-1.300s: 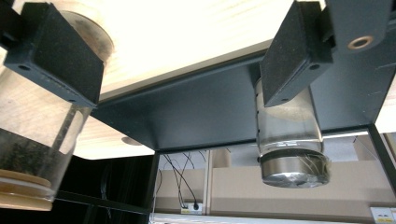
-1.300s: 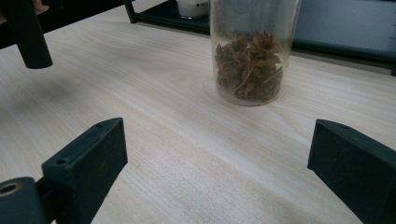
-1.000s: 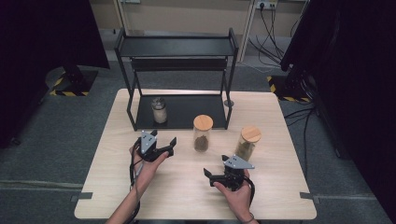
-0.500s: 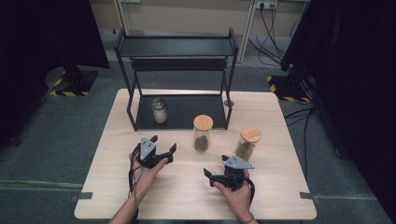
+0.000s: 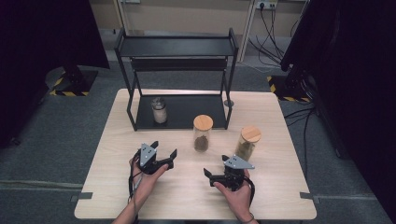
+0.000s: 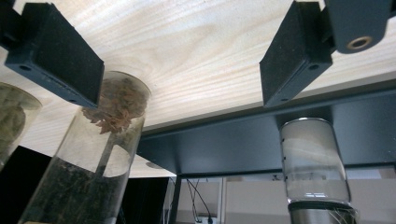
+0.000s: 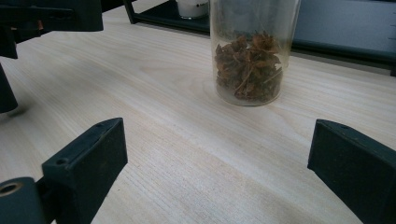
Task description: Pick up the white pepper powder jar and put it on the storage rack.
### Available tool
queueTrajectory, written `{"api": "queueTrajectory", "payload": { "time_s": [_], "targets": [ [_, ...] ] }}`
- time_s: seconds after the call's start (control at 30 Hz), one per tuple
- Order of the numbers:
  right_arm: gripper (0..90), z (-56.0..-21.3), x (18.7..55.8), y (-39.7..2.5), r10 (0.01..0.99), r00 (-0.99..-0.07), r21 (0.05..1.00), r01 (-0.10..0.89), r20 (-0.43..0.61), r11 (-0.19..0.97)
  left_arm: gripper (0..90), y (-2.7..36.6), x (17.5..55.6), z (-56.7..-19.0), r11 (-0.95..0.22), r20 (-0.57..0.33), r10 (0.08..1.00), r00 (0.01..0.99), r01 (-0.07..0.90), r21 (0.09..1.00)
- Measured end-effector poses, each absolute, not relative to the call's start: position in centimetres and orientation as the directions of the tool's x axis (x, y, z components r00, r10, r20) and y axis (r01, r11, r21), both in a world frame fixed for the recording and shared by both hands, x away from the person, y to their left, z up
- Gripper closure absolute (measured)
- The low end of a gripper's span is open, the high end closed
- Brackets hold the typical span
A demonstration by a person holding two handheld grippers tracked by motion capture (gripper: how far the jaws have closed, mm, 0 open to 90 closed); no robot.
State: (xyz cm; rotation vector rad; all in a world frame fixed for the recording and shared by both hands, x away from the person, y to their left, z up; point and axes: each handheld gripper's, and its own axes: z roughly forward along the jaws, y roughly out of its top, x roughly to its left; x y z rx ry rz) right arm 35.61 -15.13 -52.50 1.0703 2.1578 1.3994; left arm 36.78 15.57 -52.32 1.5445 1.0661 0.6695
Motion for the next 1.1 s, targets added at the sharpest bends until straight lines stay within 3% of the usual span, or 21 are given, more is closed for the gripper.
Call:
{"api": "queueTrajectory", "payload": {
  "time_s": [1.1],
  "targets": [
    [4.8,-52.5,35.6,-15.2,0.750,-0.652,0.890,0.400,0.109,0.219,13.4,16.3,34.0,-53.1,0.012,-0.142,0.887,0.439,0.285,0.958]
  ]
}}
